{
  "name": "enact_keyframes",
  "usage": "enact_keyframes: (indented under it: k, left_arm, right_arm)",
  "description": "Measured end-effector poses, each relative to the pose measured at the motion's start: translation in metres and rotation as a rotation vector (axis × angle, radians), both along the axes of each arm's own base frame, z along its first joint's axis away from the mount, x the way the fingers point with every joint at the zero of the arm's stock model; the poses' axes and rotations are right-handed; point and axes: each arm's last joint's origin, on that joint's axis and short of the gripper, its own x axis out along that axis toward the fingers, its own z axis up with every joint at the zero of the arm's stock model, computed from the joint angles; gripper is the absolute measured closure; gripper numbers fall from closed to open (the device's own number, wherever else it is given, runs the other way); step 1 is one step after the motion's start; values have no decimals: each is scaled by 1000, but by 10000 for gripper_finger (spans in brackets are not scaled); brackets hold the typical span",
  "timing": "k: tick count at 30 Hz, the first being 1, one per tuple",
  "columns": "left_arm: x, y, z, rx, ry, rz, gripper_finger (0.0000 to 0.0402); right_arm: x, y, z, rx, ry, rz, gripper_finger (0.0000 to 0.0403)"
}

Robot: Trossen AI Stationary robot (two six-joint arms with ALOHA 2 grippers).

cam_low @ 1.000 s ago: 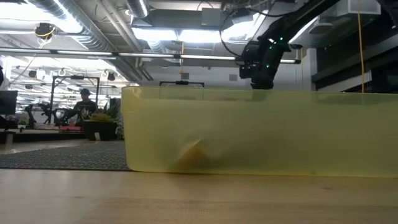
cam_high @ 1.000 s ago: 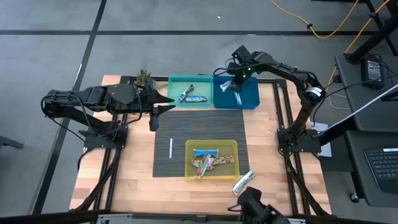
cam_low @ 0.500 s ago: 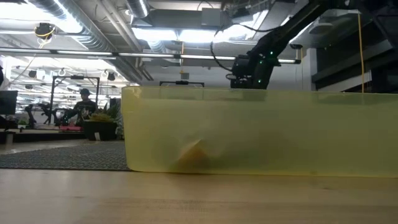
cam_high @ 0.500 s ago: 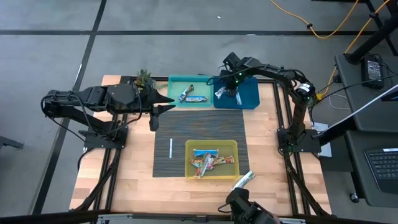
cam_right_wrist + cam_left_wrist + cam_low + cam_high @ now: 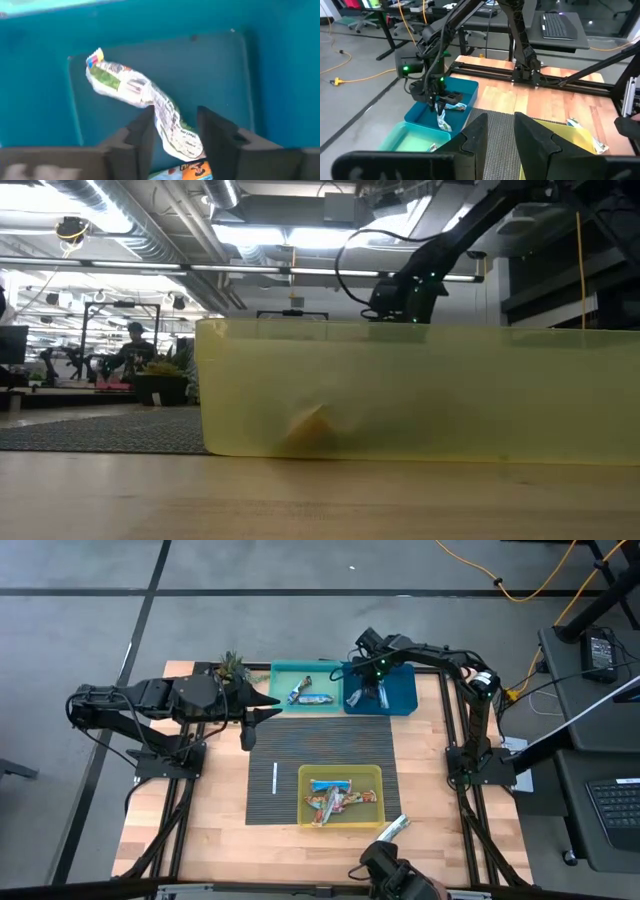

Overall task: Pick and place Granola Bars by type
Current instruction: Put the yellow granola bar into the blue bin

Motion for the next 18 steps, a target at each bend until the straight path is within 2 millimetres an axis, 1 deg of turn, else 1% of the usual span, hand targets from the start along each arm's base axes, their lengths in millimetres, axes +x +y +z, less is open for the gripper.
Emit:
enact_keyframes:
  k: [3,5,7,9,11,12,14,16,18]
  left_arm:
    - [0,1,0,27,5,14,314]
    - [-1,1,1,61,14,10,320]
    - [-6,3,1,91,29,1,336]
    - [-14,8,1,109,55,15,361]
    - [-28,14,1,108,89,44,388]
    - [-36,17,1,107,101,63,394]
    - [-54,22,2,104,110,92,398]
    - [-72,24,1,107,76,94,400]
    - [-92,25,-8,103,26,88,400]
  right_arm:
    - [1,-1,4,6,-7,-31,220]
    - [3,-2,8,9,-20,-58,203]
    - [4,-1,14,18,-40,-65,196]
    - [6,2,24,6,-72,-53,195]
    - [9,8,38,-19,-101,-37,200]
    - [10,11,45,-32,-119,-27,203]
    - [11,19,59,-60,-155,-9,211]
    - [12,28,74,-87,-189,11,219]
    - [13,37,88,-114,-227,31,226]
